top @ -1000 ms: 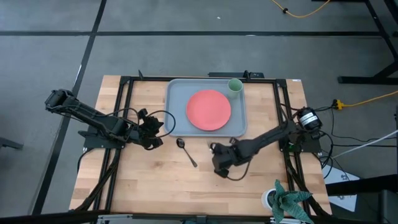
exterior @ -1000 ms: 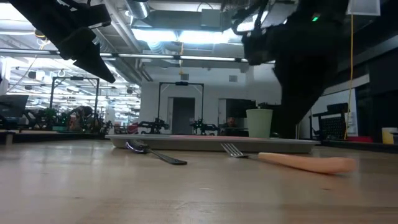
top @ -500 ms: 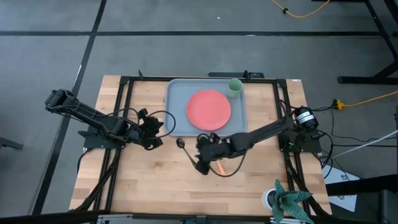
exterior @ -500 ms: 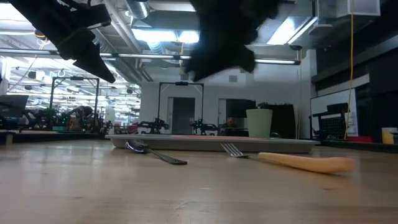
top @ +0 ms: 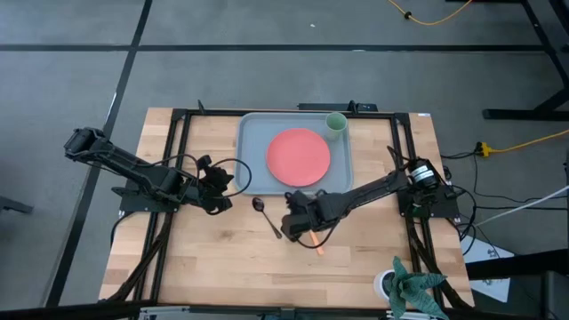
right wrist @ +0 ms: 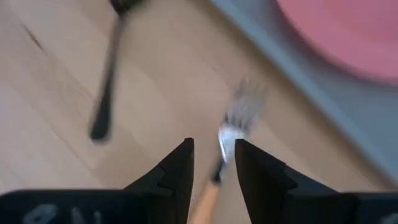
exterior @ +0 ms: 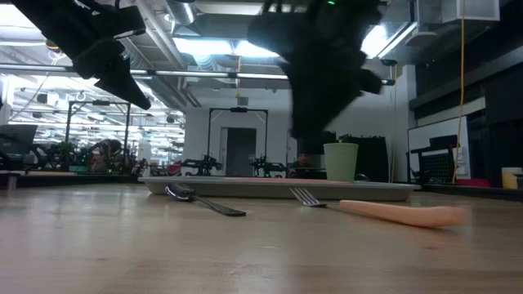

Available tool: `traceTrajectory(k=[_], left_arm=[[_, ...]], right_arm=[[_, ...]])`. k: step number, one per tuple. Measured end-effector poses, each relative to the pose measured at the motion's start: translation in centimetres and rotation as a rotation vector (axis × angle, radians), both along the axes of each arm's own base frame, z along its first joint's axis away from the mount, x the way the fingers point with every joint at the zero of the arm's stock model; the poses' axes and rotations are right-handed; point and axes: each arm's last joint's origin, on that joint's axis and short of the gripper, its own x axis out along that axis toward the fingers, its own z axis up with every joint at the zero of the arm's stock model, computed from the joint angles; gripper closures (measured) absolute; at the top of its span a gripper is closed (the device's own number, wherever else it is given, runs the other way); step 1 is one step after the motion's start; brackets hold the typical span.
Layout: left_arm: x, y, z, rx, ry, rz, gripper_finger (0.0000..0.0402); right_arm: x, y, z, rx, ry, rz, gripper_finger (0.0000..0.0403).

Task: Pick and place plate/cup/fork/spoon on tray
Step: Put the orange fork on the blue tray on the right side of the orange plate

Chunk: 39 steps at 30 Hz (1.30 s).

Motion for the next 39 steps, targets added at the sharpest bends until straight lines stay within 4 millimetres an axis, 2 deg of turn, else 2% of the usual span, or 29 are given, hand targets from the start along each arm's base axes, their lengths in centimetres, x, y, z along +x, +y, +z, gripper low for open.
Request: traceTrajectory(k=[5, 9, 14, 27, 39], left_arm=[[0.0, 0.0, 0.0, -0.001, -0.001, 0.0, 0.0401], [0.0, 0.0, 0.0, -0.002, -0.003, 0.001, 0.0401], [0.0, 0.0, 0.0, -0.001, -0.003, 0.0, 0.0401], [0.0, 0.0, 0.0, 0.001, -0.003, 0.001, 0.0401], [0.0, 0.0, 0.0, 0.005, -0.006, 0.004, 0.0401]], right_arm=[[-1.1, 1.4, -1.2, 0.049, 0.024, -0.036, 0.0282], [-1.6, 1.6, -1.8, 0.05, 0.041, -0.066, 0.0282], [-1.5, 1.6, -1.9, 0.05, 0.036, -0.07, 0.0282], [-1.2, 2.1, -5.0, 0.051, 0.132, -0.083, 0.0282], [-1.2, 2.2, -6.2, 0.068, 0.179, -0.081, 0.0282]])
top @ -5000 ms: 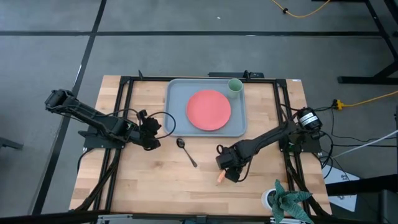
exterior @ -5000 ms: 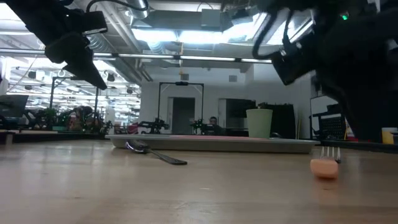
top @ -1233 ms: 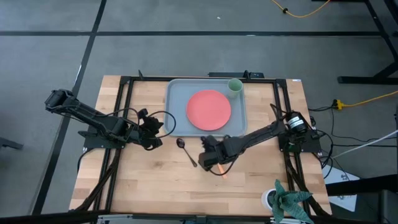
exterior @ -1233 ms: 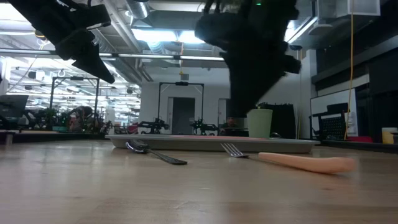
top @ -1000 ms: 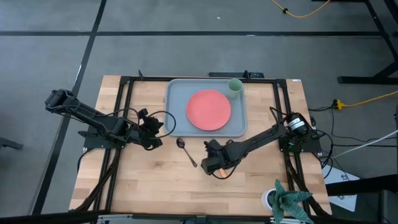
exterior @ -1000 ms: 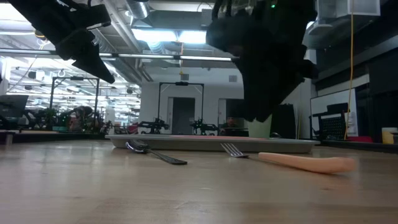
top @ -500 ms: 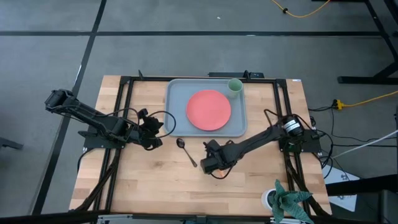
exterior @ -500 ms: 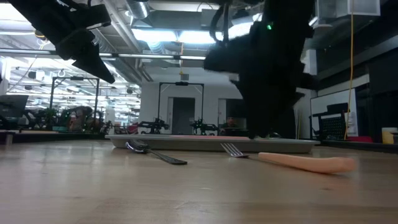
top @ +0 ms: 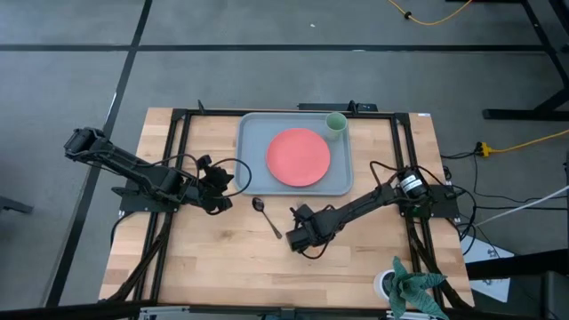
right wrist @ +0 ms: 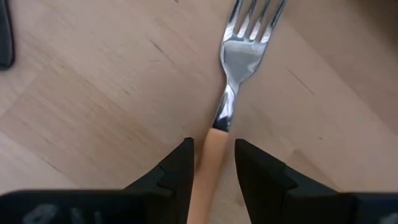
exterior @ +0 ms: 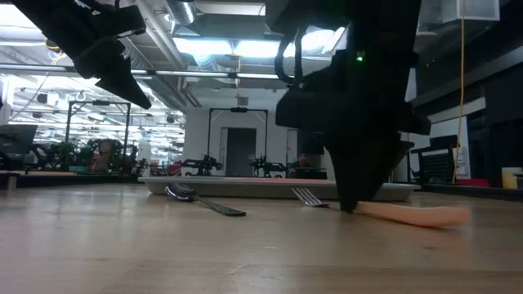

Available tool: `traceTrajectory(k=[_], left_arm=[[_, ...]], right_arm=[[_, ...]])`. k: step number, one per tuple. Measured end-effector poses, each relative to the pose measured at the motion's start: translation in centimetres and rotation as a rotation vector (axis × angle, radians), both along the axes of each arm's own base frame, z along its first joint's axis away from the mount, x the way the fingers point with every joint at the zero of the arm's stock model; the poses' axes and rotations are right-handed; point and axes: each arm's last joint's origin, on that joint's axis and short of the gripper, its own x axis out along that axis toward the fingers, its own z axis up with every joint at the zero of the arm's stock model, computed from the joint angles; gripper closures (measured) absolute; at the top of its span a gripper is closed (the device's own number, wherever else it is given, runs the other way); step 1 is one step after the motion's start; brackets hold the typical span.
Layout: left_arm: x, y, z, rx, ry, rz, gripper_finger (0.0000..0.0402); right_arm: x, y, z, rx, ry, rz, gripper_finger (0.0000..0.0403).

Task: Pick and place plate/cup/fork/spoon on tray
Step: Put the orange fork on the blue tray on the right side of the orange plate

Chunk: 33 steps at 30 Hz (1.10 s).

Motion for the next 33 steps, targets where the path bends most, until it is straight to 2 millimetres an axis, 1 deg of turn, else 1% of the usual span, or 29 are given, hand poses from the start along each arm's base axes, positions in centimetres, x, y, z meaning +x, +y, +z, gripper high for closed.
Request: traceTrajectory(k=[11, 19, 23, 26, 30, 31, 33], left_arm=[[0.0, 0.0, 0.0, 0.0, -0.001, 0.0, 0.0401], [0.0, 0.0, 0.0, 0.0, -0.001, 0.0, 0.0401], [0.0, 0.0, 0.0, 0.0, -0.001, 0.0, 0.0401], [0.0, 0.0, 0.0, 0.0, -0.001, 0.0, 0.0401], [0.0, 0.0, 0.0, 0.0, -0.001, 0.001, 0.0401], [0.0, 0.0, 0.0, 0.0, -0.001, 0.0, 0.0401], [0.0, 0.0, 0.0, 0.0, -0.001, 0.0, 0.0401]], right_arm=[[0.0, 0.1, -0.2, 0.01, 0.002, -0.016, 0.0282], [-0.6, -0.1, -1.2, 0.036, 0.002, -0.025, 0.0282], [-0.6, -0.1, -1.3, 0.041, 0.004, -0.025, 0.0284], [-0.5, -0.1, -1.4, 0.043, 0.005, -0.026, 0.0307], [-0.5, -0.1, -1.4, 0.047, 0.006, -0.026, 0.0358], [-0.5, -0.1, -1.4, 0.05, 0.007, -0.026, 0.0364], [-0.5, -0.1, -1.4, 0.059, 0.011, -0.027, 0.0364]])
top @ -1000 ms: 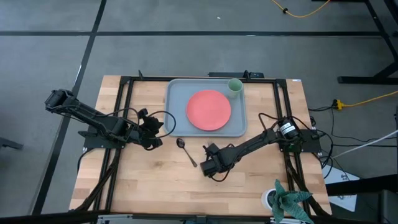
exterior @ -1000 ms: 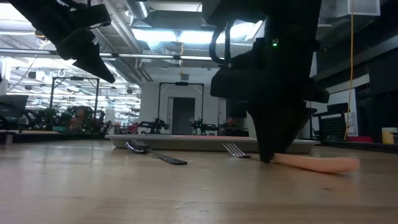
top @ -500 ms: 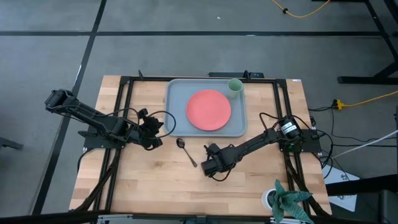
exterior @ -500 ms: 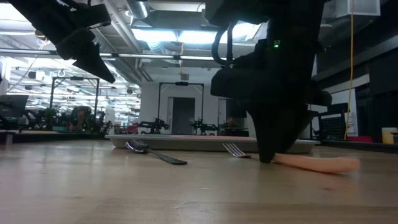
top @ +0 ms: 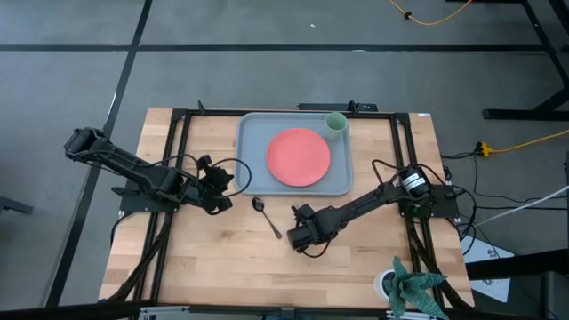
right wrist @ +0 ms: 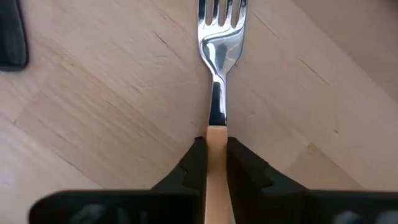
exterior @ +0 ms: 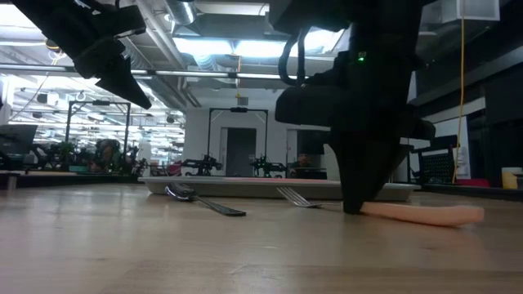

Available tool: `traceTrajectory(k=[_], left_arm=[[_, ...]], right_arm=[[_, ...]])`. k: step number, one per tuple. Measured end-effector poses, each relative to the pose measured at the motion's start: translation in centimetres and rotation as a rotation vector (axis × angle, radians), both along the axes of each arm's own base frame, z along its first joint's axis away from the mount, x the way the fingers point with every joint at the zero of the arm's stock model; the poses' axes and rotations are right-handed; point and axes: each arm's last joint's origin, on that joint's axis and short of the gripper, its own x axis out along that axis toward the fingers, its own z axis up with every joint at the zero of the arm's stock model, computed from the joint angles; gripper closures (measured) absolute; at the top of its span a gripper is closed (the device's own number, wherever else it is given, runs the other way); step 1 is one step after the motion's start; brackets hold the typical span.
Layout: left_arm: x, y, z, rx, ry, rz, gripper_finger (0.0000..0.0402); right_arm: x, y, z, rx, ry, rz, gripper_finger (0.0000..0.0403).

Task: Pick and place plate/cup/fork/spoon on tray
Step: Put the orange fork on the blue tray on the right side of the orange plate

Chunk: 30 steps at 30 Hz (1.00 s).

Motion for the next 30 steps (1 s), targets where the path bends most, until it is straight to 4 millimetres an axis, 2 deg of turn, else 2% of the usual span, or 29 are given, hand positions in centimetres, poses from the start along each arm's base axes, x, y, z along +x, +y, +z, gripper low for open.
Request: traceTrajectory(k=[3, 8, 12, 14, 17, 19, 22, 25, 27, 30], left_arm=[[0.0, 0.0, 0.0, 0.0, 0.0, 0.0, 0.0401], [0.0, 0.0, 0.0, 0.0, 0.0, 0.0, 0.0401], [0.0, 0.0, 0.0, -0.006, -0.004, 0.004, 0.0401], [0.0, 0.0, 0.0, -0.018, -0.014, 0.014, 0.0401], [0.0, 0.0, 0.0, -0.033, -0.026, 0.025, 0.0401], [0.0, 0.0, 0.0, -0.045, -0.03, 0.028, 0.0401], [0.0, -0.1, 0.0, -0.064, -0.027, 0.019, 0.0401], [0.0, -0.1, -0.1, -0.085, -0.022, 0.008, 0.0401], [0.0, -0.1, -0.1, -0.092, -0.019, 0.003, 0.0401], [0.0, -0.2, -0.1, -0.097, -0.022, 0.006, 0.0401]], right_arm=[[0.2, -0.1, 0.2, 0.002, 0.002, -0.002, 0.0364], [0.6, -0.4, 2.0, 0.009, 0.017, 0.014, 0.0364], [1.0, -0.8, 5.2, 0.015, -0.068, 0.009, 0.0364], [0.8, -1.6, 5.8, -0.021, -0.053, -0.005, 0.0364], [0.3, -3.5, 7.1, -0.056, -0.025, -0.05, 0.0364], [-0.6, -5.3, 8.5, -0.102, 0.029, -0.098, 0.0364], [-1.7, -8.0, 9.5, -0.168, 0.111, -0.202, 0.0364], [-2.3, -10.8, 10.9, -0.215, 0.114, -0.293, 0.0364], [-2.4, -12.8, 10.6, -0.263, 0.119, -0.338, 0.0364], [-2.7, -15.3, 9.1, -0.283, 0.162, -0.383, 0.0364]])
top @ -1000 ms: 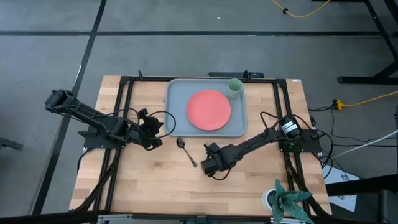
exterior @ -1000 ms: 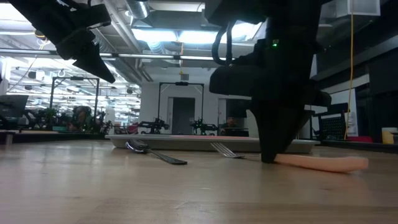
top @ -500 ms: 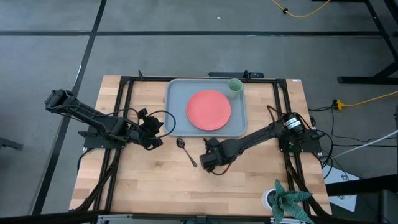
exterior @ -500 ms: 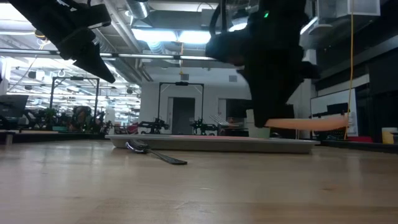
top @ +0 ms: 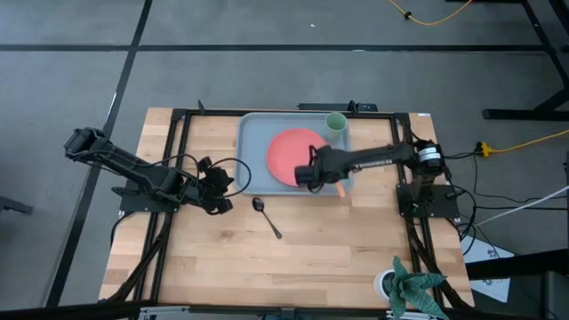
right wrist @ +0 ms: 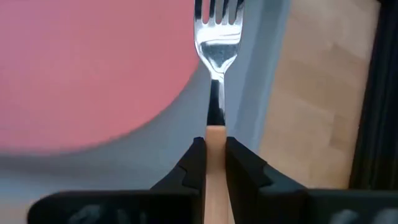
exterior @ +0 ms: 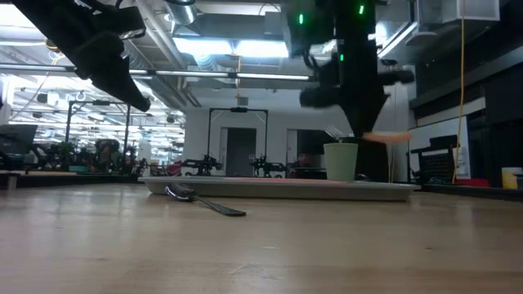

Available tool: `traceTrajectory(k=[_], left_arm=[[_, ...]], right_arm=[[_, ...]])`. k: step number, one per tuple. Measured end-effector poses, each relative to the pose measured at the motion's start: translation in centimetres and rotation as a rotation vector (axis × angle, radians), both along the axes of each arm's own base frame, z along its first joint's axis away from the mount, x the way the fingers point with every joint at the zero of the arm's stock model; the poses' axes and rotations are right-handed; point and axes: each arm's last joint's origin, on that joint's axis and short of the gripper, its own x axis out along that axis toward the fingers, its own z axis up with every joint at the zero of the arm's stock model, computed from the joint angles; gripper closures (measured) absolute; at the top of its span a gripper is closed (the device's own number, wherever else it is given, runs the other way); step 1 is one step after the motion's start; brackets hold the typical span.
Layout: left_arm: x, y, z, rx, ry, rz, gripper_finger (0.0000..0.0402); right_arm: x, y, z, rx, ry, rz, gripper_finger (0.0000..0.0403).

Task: Pick and place plate/cup/fork/spoon on tray
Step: Put the orange fork on the blue tray on the right side of the orange plate

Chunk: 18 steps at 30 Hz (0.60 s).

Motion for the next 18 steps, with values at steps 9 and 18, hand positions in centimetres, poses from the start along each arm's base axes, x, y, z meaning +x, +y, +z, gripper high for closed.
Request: traceTrajectory(k=[9, 18], left_arm=[[0.0, 0.0, 0.0, -0.033, -0.022, 0.026, 0.0401], [0.0, -0.1, 0.0, -0.082, -0.035, 0.036, 0.0401]], right_arm=[[-2.4, -4.4, -4.7, 0.008, 0.043, -0.16, 0.0364], [-3.0, -8.5, -7.2, 0.01, -0.083, -0.195, 0.0364]])
